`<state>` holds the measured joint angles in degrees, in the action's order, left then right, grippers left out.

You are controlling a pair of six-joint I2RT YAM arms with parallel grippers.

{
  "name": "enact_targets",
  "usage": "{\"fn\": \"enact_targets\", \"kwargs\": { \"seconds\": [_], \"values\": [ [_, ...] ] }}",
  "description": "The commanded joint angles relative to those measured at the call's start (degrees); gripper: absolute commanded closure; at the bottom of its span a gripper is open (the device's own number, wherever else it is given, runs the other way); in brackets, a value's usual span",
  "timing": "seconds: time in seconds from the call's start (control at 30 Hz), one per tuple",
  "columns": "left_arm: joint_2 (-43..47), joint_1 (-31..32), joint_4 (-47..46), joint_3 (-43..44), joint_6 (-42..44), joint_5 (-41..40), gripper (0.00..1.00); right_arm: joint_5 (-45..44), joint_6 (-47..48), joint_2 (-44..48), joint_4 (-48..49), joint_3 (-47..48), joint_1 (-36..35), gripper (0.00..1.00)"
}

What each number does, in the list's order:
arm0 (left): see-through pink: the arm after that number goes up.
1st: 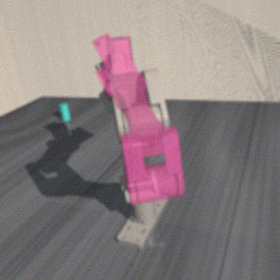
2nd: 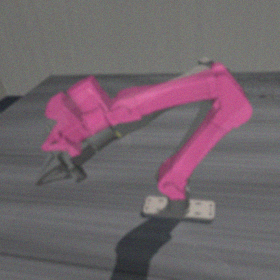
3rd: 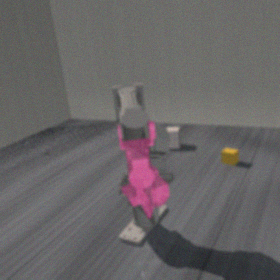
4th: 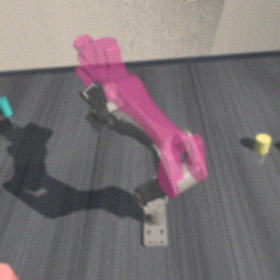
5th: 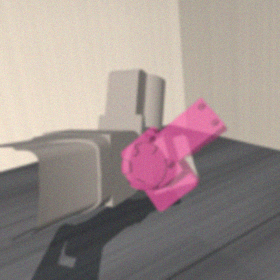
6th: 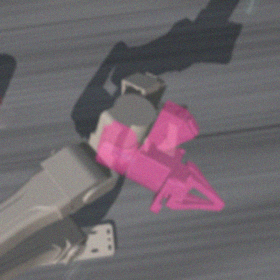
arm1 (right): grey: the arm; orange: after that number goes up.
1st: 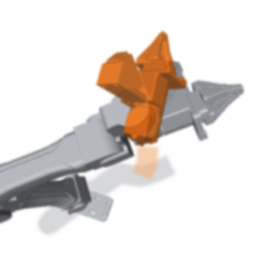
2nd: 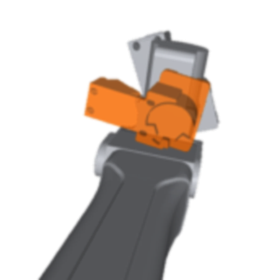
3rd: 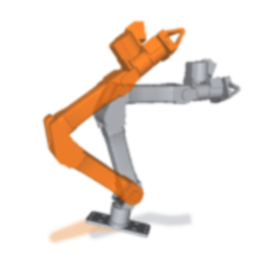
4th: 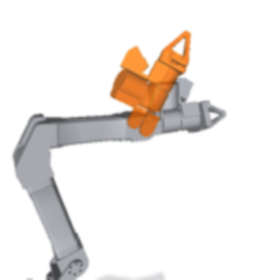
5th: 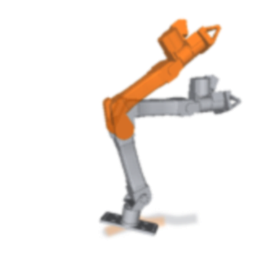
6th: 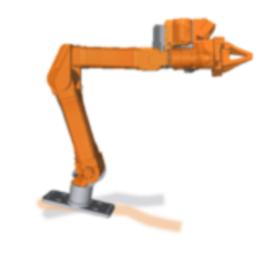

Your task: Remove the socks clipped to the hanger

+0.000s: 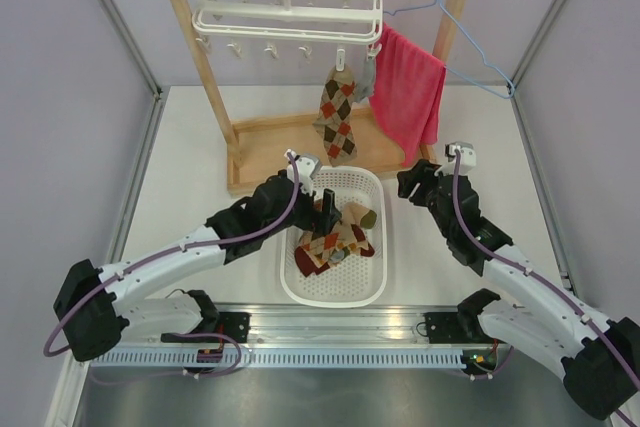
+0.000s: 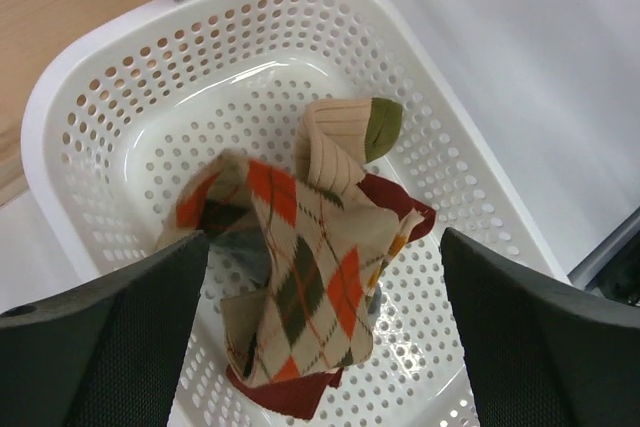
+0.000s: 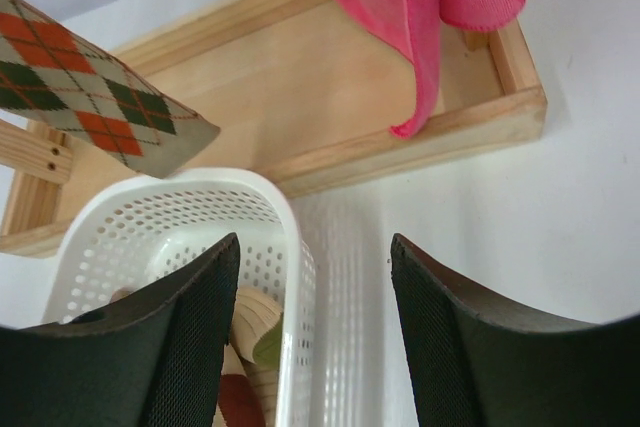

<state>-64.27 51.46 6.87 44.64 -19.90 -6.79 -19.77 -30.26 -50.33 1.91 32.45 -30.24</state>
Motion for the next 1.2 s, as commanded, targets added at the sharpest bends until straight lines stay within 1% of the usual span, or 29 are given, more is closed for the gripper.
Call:
{"fn": "enact_targets", "kwargs": {
  "seconds": [0.0,0.2,0.33,0.47,0.5,0.6,0.63,0.7,0.73,0.77,0.8,0.83,0.87,0.93,0.97,1.03,1.1,1.17],
  "values": [
    [-1.2,0.2,0.4,1.8,-2.8,-3.3,0.0,-1.1,-1.8,0.6,-0.2,-1.8,0.5,0.33],
    [1.8,0.1,2.4,-0.1,-5.1,-11.3,0.0,-0.5,-1.1,-0.3,-0.2,-1.5,0.7,0.33],
    [4.7,-0.2,5.0,0.9,-6.9,-20.8,0.0,-0.4,-0.9,-0.8,-0.2,-1.5,0.7,0.33],
    [4.3,-2.2,5.0,2.9,-6.6,-22.2,0.0,-0.4,-0.8,-0.7,-0.2,-1.9,0.8,0.33],
    [4.0,-3.1,4.7,3.4,-6.6,-21.6,0.0,-0.4,-0.8,-0.7,-0.2,-1.9,0.9,0.33],
    [2.8,-8.1,2.0,4.7,-6.4,-16.2,0.0,-0.3,-0.7,-0.2,-0.2,-2.2,1.0,0.33],
    [2.6,-11.0,-0.7,4.8,-6.3,-12.8,0.0,-0.2,-0.7,-0.1,-0.2,-2.2,1.0,0.33],
    [2.5,-13.9,-4.4,4.4,-5.9,-8.9,0.0,0.2,-0.7,0.1,-0.2,-2.5,1.1,0.33],
    [2.7,-16.2,-6.6,3.9,-5.2,-5.6,0.0,0.2,-0.7,0.4,-0.2,-2.5,1.2,0.33],
    [2.6,-16.9,-11.9,3.5,-4.3,-4.6,0.0,0.3,-0.7,0.6,-0.2,-2.6,1.2,0.33],
    [2.5,-17.4,-15.0,3.3,-3.3,-3.6,0.0,0.5,-0.7,0.7,-0.2,-2.7,1.3,0.33],
    [2.1,-18.6,-17.4,3.1,-1.6,-0.5,0.0,0.5,-0.6,0.8,-0.2,-2.7,1.4,0.33],
    [1.6,-19.0,-21.9,3.2,-0.8,1.2,0.0,0.7,-0.6,0.7,-0.2,-2.7,1.4,0.33],
    [-0.7,-20.3,-25.3,4.2,0.4,5.9,0.0,0.8,-0.3,0.4,-0.2,-2.7,1.5,0.33],
    [-1.5,-20.7,-28.4,4.6,0.6,6.5,0.0,0.9,-0.2,0.2,-0.1,-2.7,1.6,0.33],
    [-4.2,-21.6,-30.6,6.1,1.4,10.1,0.0,1.0,-0.1,-0.1,-0.1,-2.7,1.7,0.33],
    [-5.8,-22.0,-34.0,6.6,2.0,12.2,0.0,1.3,-0.1,-0.2,0.2,-2.7,1.9,0.33],
    [-8.0,-22.3,-35.5,7.6,2.6,14.4,0.0,1.9,-0.1,-0.4,0.5,-2.7,2.1,0.33]
  ]
}}
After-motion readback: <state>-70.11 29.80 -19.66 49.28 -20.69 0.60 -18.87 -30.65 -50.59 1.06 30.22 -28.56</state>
